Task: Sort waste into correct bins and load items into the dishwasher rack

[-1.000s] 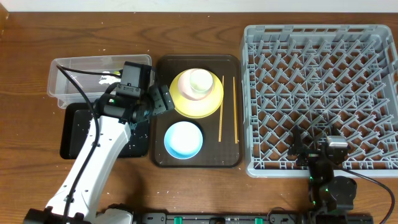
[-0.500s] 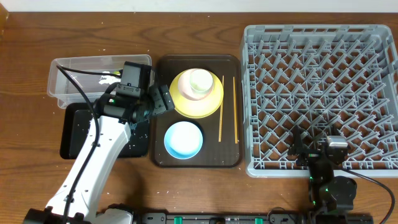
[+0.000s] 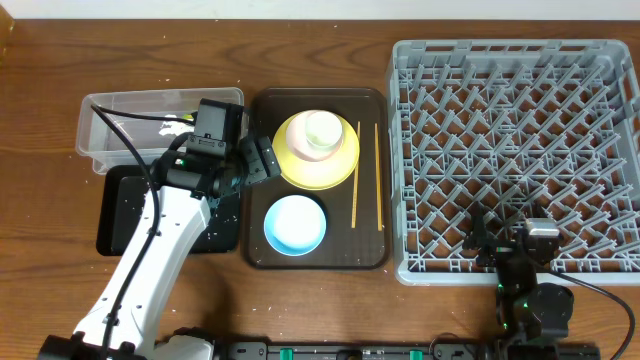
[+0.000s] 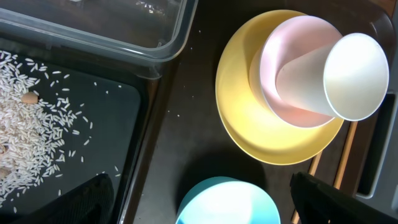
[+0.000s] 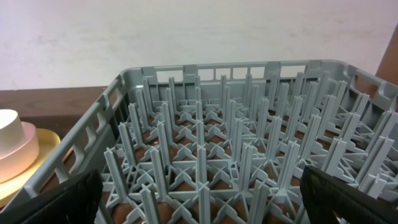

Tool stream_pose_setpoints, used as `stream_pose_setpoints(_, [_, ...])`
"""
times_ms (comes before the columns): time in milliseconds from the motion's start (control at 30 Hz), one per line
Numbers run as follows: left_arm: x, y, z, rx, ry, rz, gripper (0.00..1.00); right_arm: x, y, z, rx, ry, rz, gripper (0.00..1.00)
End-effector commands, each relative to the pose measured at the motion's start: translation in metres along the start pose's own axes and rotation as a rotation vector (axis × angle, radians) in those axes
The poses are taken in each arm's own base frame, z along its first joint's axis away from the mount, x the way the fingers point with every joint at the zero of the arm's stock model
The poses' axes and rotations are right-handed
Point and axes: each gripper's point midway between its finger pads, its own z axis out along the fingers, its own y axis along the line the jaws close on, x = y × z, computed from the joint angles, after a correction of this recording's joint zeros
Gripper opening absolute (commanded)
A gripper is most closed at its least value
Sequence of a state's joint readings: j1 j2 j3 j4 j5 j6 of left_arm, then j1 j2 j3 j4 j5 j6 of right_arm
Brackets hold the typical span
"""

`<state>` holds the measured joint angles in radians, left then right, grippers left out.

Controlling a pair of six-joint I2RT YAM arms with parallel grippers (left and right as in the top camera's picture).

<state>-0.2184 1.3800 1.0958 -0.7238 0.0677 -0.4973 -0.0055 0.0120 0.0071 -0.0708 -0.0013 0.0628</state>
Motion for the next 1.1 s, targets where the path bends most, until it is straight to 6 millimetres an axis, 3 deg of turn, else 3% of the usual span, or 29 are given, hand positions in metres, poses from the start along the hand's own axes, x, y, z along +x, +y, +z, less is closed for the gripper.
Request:
stream_pose_setpoints(0, [-0.006,0.000,-0.003,-0.005,-0.020,0.002,0.93,0.001,0.000,0.000,-0.002,0.000,0.011,0.99])
stream_pose_setpoints(167, [-0.007,0.000,-0.003,-0.004,-0.020,0.002,0.93,-0.002,0.004,0.000,-0.025,-0.008,0.218,0.99])
stream_pose_setpoints(267, [-0.007,0.000,-0.003,-0.003,-0.022,0.002,0.93,-0.012,0.014,-0.002,-0.086,-0.027,0.234,0.99])
stream_pose_setpoints(400, [-0.006,0.000,-0.003,-0.004,-0.020,0.002,0.93,-0.037,0.030,-0.009,-0.177,-0.041,0.233,0.99])
stream_pose_setpoints(600, [-0.009,-0.001,-0.003,0.001,-0.030,0.000,0.93,-0.084,0.037,-0.010,-0.189,0.020,0.249,0.99])
stream_pose_setpoints(867, [-0.027,0.002,-0.009,0.023,-0.093,-0.082,0.93,-0.149,0.062,0.024,-0.259,0.323,0.242,0.99])
stream_pose_setpoints(967, [-0.037,0.015,-0.018,0.018,-0.129,-0.125,0.93,-0.156,0.075,0.040,-0.285,0.493,0.207,0.99])
stream_pose_setpoints(1067, [-0.051,0.036,-0.032,0.008,-0.181,-0.195,0.94,-0.149,0.100,0.052,-0.366,0.639,0.170,0.99])
